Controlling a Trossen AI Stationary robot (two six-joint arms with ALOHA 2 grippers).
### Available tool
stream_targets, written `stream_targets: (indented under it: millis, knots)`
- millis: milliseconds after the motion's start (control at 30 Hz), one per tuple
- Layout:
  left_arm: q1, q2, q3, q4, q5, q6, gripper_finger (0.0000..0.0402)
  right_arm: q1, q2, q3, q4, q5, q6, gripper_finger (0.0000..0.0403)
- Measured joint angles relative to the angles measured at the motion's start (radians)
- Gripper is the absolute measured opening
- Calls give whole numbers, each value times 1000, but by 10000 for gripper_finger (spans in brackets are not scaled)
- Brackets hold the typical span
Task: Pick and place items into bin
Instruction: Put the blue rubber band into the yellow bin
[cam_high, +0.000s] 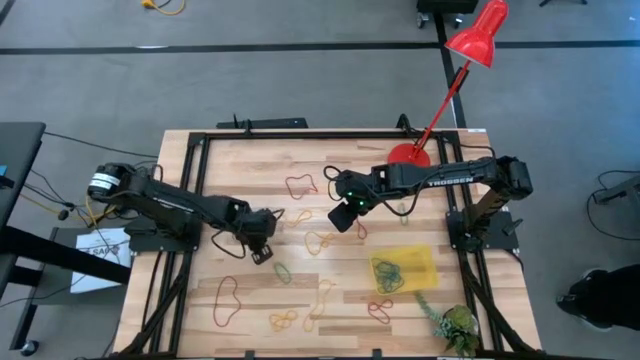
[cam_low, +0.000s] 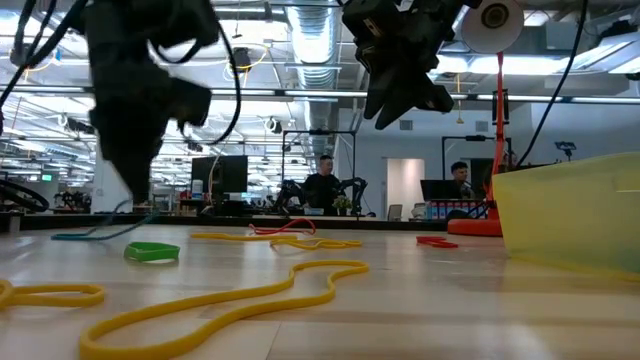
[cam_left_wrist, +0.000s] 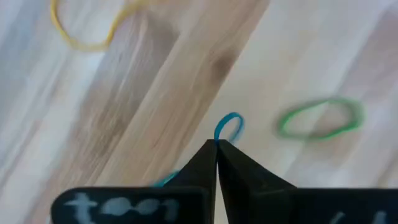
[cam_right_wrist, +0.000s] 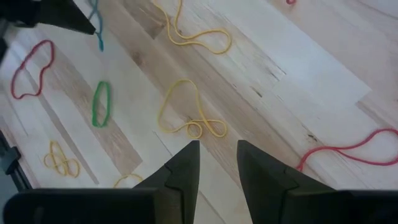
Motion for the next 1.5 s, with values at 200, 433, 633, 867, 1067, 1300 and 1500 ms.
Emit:
stream_targets:
  millis: [200, 433, 633, 867, 1067, 1300, 1500]
  knots:
    - [70, -86, 90, -43, -9, 7, 0, 25, 0, 0, 180, -26, -56, 102]
    - [170, -198, 191, -37, -19, 7, 0, 35, 0, 0, 461, -49, -153, 102]
    - [214, -231, 309, -31, -18, 109, 0, 17, 0, 0, 585, -45, -296, 102]
    - [230, -232, 422, -29, -16, 161, 0, -16, 0, 0, 712, -45, -326, 102]
    - [231, -232, 460, -28, -39, 187, 0, -29, 0, 0, 759, -48, -349, 102]
    - [231, -232, 460, -25, -60, 187, 0, -33, 0, 0, 778, -48, -349, 102]
    - [231, -232, 461, 39, -39, 200, 0, -33, 11, 0, 785, -49, -351, 102]
